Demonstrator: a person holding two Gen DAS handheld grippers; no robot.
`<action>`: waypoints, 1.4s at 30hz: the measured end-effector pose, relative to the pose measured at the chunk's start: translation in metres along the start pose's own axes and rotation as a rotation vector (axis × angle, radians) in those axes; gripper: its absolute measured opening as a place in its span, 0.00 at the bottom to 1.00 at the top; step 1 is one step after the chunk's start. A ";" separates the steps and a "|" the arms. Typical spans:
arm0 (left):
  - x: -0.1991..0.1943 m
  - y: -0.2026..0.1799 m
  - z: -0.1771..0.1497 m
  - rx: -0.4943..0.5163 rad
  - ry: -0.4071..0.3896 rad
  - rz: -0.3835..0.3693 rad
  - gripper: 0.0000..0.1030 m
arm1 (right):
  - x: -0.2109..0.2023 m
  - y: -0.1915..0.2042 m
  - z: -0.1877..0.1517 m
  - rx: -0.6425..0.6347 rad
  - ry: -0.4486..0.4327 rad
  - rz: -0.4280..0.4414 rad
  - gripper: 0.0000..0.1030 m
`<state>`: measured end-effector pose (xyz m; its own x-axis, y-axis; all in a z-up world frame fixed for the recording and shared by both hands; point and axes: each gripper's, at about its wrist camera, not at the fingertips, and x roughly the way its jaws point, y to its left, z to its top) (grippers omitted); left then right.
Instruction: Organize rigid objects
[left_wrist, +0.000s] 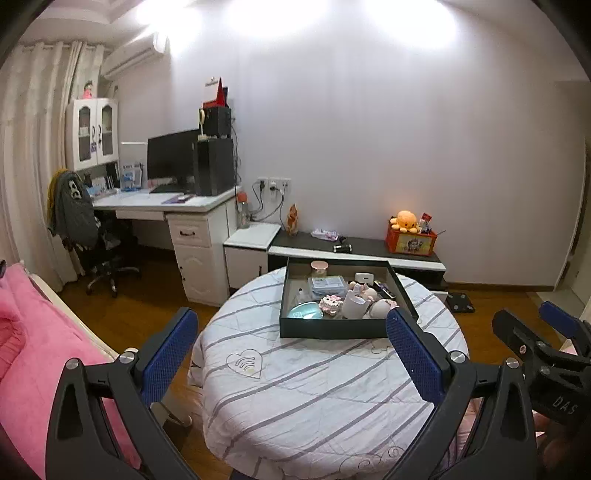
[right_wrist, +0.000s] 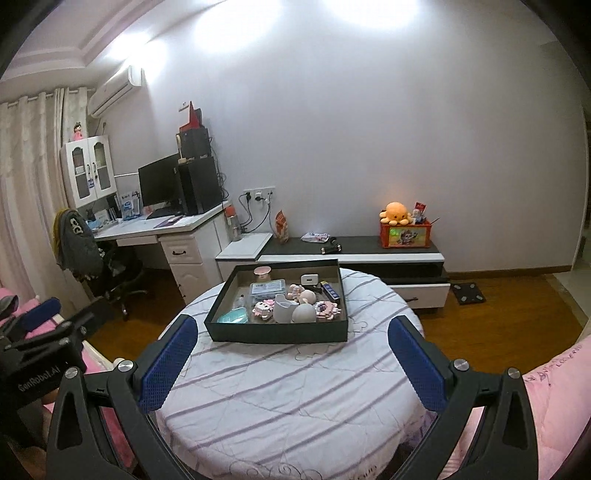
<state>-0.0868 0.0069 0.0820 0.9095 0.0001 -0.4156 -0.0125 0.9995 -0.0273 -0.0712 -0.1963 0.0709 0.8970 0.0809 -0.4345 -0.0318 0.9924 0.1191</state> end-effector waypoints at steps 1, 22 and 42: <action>-0.003 0.000 -0.001 0.003 -0.004 -0.003 1.00 | -0.006 0.000 -0.002 -0.002 -0.006 -0.002 1.00; -0.036 -0.003 -0.009 -0.006 -0.049 -0.032 1.00 | -0.054 0.012 -0.010 -0.026 -0.075 -0.044 1.00; -0.036 -0.003 -0.015 -0.007 -0.030 -0.043 1.00 | -0.062 0.016 -0.009 -0.017 -0.093 -0.059 1.00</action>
<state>-0.1256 0.0037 0.0834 0.9215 -0.0417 -0.3862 0.0240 0.9984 -0.0504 -0.1310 -0.1849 0.0912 0.9345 0.0140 -0.3556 0.0156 0.9967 0.0803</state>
